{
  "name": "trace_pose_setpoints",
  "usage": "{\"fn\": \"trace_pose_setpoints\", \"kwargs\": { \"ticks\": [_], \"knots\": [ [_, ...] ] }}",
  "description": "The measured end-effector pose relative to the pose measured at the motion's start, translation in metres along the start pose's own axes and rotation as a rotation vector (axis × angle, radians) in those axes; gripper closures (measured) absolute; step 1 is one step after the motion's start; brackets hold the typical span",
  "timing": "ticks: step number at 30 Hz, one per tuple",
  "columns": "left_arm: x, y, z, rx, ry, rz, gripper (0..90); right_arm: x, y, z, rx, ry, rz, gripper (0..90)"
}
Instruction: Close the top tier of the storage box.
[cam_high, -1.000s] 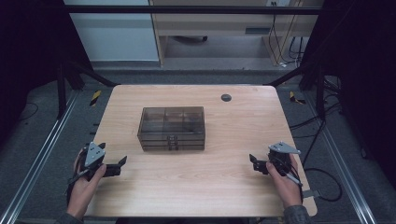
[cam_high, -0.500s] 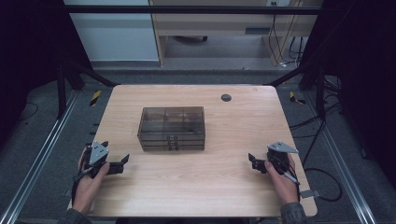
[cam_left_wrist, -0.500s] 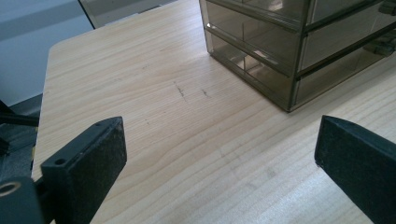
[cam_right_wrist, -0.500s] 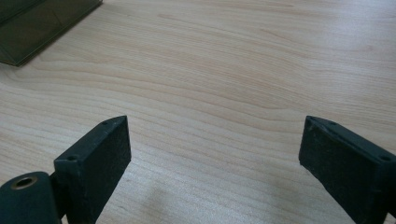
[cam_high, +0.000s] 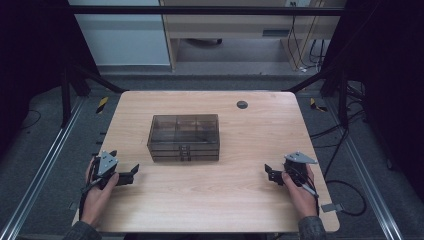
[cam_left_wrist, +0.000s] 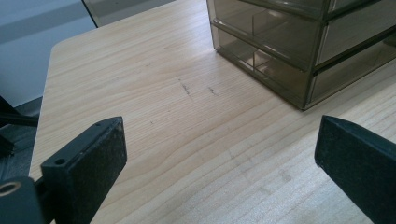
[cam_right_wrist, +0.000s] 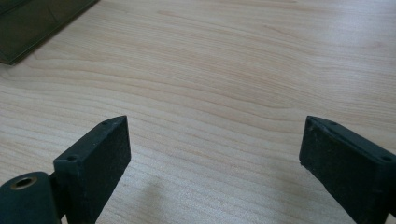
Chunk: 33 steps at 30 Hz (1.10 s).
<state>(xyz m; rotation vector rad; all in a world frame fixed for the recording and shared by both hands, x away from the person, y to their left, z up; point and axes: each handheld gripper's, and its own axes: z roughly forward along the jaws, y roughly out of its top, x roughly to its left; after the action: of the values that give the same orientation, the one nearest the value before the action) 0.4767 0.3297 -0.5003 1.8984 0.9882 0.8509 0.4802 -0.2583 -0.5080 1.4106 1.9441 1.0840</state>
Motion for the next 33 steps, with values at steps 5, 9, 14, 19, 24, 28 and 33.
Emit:
{"fn": "trace_pose_setpoints", "kwargs": {
  "ticks": [5,9,14,19,24,28,33],
  "knots": [
    [0.0010,-0.0017,0.0013,-0.001,0.003,-0.003,2.4,-0.0003,0.0001,0.0001,-0.004,-0.001,-0.002,9.1],
    [0.0018,-0.0019,0.0012,-0.004,0.005,-0.006,2.4,0.0000,0.0000,-0.0001,-0.003,0.001,-0.003,9.2],
    [0.0009,-0.0022,0.0007,-0.011,0.008,0.001,2.4,0.0005,-0.0003,-0.0003,-0.006,0.002,-0.011,9.1],
    [0.0002,-0.0028,-0.0010,-0.028,0.010,0.007,2.5,0.0023,-0.0007,-0.0011,-0.007,0.003,-0.021,8.8],
    [0.0003,-0.0042,-0.0038,-0.060,0.012,0.001,2.5,0.0034,-0.0010,-0.0017,-0.012,0.003,-0.031,8.5],
    [-0.0004,-0.0052,-0.0058,-0.079,0.016,0.001,2.7,0.0059,-0.0017,-0.0028,-0.015,0.003,-0.037,8.5],
    [-0.0011,-0.0061,-0.0074,-0.098,0.017,0.001,2.8,0.0081,-0.0025,-0.0040,-0.030,0.004,-0.054,8.3]
  ]
}}
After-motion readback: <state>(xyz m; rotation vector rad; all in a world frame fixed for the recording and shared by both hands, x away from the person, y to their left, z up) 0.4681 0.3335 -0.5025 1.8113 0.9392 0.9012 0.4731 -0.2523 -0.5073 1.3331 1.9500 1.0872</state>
